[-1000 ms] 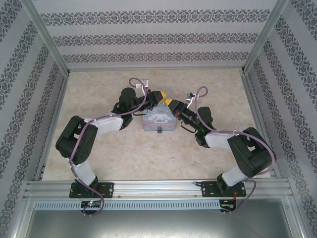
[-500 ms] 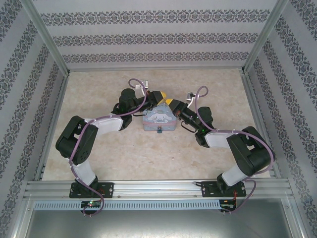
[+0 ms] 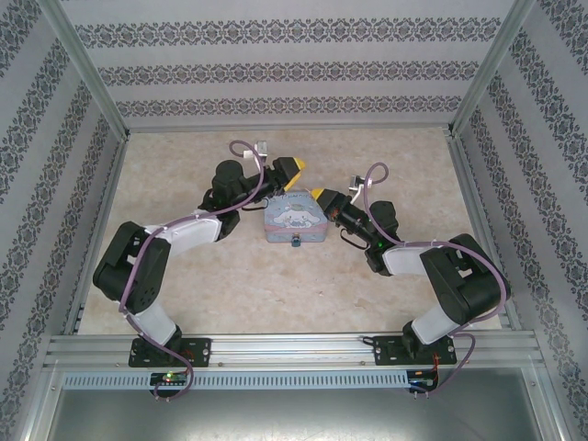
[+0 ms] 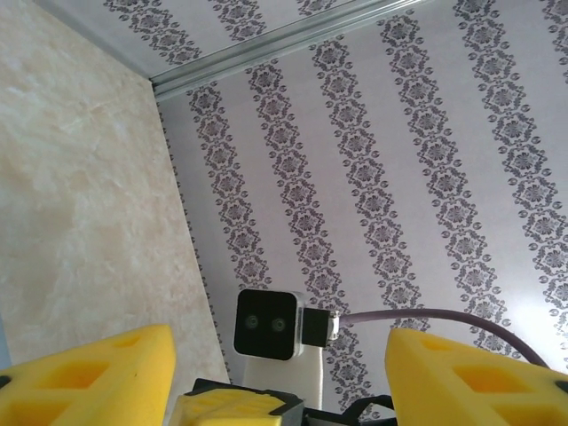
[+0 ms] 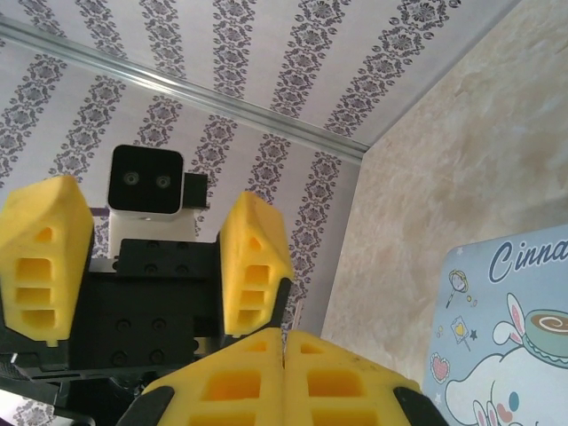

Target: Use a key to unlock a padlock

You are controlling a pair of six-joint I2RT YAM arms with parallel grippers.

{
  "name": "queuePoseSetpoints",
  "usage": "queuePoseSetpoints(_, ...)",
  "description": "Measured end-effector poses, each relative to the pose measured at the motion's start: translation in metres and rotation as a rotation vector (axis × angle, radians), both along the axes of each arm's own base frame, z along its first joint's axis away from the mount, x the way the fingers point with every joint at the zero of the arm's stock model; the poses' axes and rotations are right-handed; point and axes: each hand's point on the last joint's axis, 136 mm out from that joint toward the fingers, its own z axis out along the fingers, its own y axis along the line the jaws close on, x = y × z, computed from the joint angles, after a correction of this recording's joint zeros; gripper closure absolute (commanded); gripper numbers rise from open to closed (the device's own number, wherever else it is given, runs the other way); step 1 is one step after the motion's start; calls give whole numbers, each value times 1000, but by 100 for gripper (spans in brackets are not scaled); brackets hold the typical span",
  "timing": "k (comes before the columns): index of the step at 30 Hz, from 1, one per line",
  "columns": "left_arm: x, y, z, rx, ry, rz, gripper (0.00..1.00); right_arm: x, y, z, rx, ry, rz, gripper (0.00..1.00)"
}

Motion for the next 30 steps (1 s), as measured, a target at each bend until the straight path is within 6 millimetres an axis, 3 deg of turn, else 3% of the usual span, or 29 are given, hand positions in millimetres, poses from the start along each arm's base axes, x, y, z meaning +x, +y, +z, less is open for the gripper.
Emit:
queuePoseSetpoints(21,-16,8,-20,72,29,-1,28,-3,-7,2,-14,-18,-9,100)
queuePoseSetpoints(26,-32,15,-36,154,41,-14,25,6,-17,-10,-37,37,-42,100)
queuePoseSetpoints(30,-61,24,-53,278,30,-48,21,17,-16,-11,-45,56,-48,100)
